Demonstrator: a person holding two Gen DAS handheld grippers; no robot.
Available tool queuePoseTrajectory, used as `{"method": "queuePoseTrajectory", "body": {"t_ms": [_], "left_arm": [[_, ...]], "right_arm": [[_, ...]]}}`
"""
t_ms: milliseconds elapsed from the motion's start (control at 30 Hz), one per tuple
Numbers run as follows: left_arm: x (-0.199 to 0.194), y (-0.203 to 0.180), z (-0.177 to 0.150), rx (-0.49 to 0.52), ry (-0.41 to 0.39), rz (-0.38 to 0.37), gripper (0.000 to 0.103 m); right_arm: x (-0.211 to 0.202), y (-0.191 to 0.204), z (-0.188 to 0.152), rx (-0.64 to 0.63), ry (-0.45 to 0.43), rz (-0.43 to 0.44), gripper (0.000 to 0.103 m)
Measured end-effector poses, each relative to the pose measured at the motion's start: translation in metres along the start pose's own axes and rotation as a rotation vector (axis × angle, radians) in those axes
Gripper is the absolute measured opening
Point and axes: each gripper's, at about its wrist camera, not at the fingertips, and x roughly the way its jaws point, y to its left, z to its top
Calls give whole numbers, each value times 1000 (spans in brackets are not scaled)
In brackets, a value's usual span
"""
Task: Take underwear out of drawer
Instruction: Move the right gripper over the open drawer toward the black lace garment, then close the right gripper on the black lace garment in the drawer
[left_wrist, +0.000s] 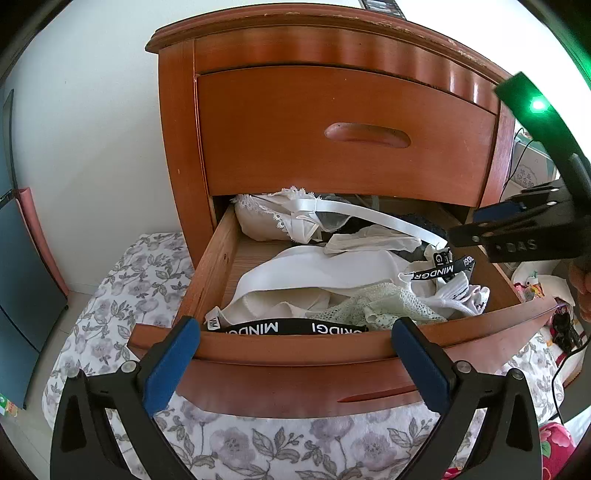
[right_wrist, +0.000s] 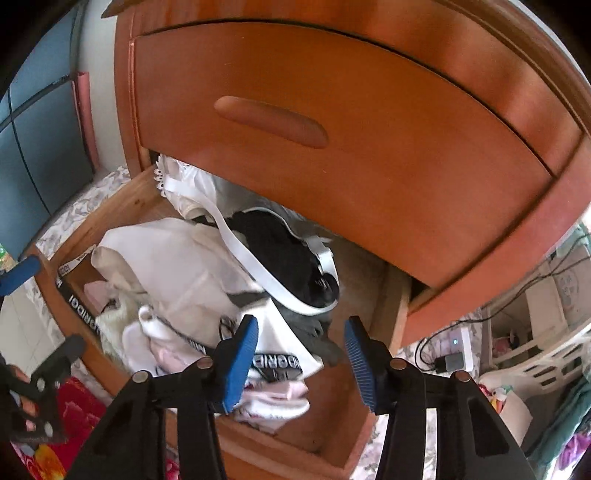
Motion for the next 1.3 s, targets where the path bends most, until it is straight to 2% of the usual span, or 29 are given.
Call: {"method": "queuePoseTrajectory", "body": {"t_ms": [200, 400, 700, 833, 1067, 1300], "left_arm": [[0, 0, 0, 0, 0, 0, 103], [0, 0, 0, 0, -1, 0, 103], [0, 0, 0, 0, -1, 0, 103], [0, 0, 0, 0, -1, 0, 103], [0, 0, 0, 0, -1, -1, 103], [0, 0, 0, 1, -1, -1, 103]], "right_arm": [[15, 4, 11, -3, 10, 19, 40], [22, -18, 28, 136, -22, 98, 38], [59, -47, 30, 405, 80, 285, 38], [60, -46, 32, 388, 76, 246, 38], [65, -50, 32, 412, 62, 239, 38], [76, -55, 30, 484, 81, 309, 39]]}}
